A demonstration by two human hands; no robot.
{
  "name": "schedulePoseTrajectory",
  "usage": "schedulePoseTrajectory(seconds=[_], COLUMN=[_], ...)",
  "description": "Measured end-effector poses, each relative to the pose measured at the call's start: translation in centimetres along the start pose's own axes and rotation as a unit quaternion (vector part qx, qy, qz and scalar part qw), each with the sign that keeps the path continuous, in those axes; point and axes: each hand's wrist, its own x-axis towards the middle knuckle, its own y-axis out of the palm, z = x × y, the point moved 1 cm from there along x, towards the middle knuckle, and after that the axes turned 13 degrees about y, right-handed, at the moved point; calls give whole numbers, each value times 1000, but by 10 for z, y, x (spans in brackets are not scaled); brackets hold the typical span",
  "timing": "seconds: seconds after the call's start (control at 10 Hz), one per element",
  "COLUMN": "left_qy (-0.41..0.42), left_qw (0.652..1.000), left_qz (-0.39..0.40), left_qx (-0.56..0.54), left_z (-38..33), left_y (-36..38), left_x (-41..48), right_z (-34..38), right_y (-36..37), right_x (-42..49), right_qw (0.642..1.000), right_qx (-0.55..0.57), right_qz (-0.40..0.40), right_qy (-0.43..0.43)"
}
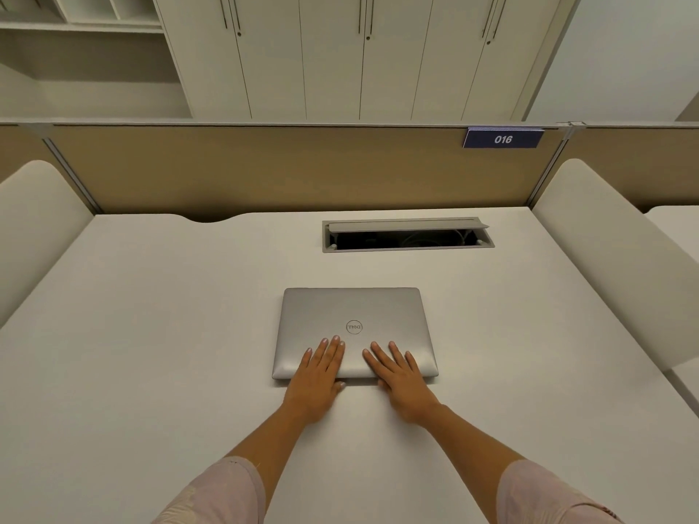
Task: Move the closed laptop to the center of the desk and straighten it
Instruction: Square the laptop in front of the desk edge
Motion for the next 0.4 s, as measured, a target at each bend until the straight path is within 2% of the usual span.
schedulePoseTrajectory(seconds=[0.4], left_qy=[17], left_qw=[996], left_qz=[-91], left_qx=[7], left_z=[-31], left_y=[21], left_x=[-63], right_z=[18], right_y=[35], right_x=[-55], right_qw=[1000], right_qx=[13], right_qz=[-13], right_qy=[25])
